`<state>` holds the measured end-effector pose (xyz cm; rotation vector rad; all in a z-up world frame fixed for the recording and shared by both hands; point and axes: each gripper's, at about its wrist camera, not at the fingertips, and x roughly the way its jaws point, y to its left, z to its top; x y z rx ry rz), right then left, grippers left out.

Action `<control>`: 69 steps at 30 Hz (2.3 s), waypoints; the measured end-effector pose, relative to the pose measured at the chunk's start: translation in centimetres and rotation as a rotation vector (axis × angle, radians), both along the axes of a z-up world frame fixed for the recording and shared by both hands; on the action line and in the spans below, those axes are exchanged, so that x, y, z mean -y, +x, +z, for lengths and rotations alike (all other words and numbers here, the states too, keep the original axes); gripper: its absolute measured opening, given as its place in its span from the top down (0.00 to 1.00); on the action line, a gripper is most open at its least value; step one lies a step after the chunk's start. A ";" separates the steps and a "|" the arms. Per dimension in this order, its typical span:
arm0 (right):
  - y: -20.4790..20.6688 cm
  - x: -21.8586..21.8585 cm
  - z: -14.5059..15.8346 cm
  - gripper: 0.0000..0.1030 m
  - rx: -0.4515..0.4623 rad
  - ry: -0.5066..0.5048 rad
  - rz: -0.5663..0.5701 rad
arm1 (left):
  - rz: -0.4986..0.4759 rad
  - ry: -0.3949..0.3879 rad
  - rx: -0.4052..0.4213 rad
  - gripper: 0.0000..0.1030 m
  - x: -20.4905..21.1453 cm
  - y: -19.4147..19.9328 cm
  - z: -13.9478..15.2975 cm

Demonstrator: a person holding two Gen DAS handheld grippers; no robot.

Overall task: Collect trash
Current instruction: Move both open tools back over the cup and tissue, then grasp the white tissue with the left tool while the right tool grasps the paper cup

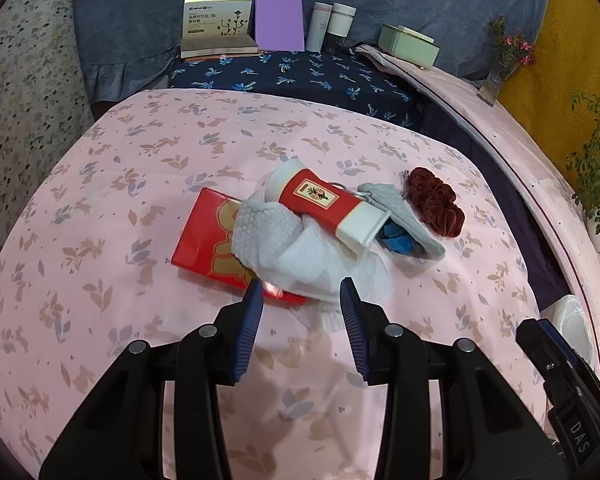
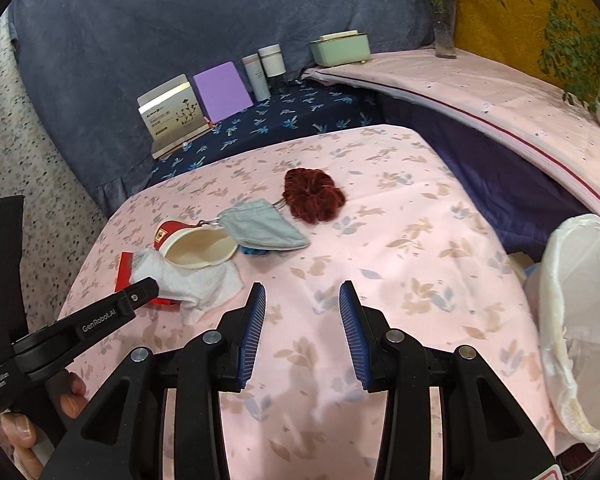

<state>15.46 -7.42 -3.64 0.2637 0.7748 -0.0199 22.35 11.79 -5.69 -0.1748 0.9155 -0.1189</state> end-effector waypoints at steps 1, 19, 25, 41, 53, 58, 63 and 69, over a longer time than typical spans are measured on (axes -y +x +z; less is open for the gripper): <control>0.4 -0.4 -0.1 0.63 -0.002 0.003 0.006 | -0.004 -0.006 0.001 0.64 -0.1 0.3 -0.1; 4.9 -5.7 -0.4 0.62 -0.015 0.079 0.131 | -0.093 -0.096 0.038 0.95 -1.5 1.0 0.1; 5.9 -7.9 -0.5 0.62 -0.021 0.102 0.192 | -0.060 -0.120 0.036 0.95 -3.7 0.3 0.3; 7.6 -13.6 -2.7 0.64 -0.089 0.215 0.356 | 0.043 -0.195 -0.014 0.95 -9.4 -1.4 -1.9; 8.0 -14.9 -3.0 0.89 -0.090 0.223 0.363 | 0.053 -0.201 -0.017 0.95 -9.9 -1.3 -2.3; 6.9 -13.2 -1.7 0.91 -0.056 0.217 0.336 | 0.040 -0.197 -0.002 0.96 -8.9 -1.7 -1.2; 5.3 -10.7 -0.1 0.92 -0.015 0.215 0.297 | 0.005 -0.180 0.023 0.96 -6.8 -2.6 0.4; 3.0 -6.8 1.6 0.92 0.031 0.216 0.244 | -0.052 -0.154 0.051 0.96 -3.1 -3.8 2.3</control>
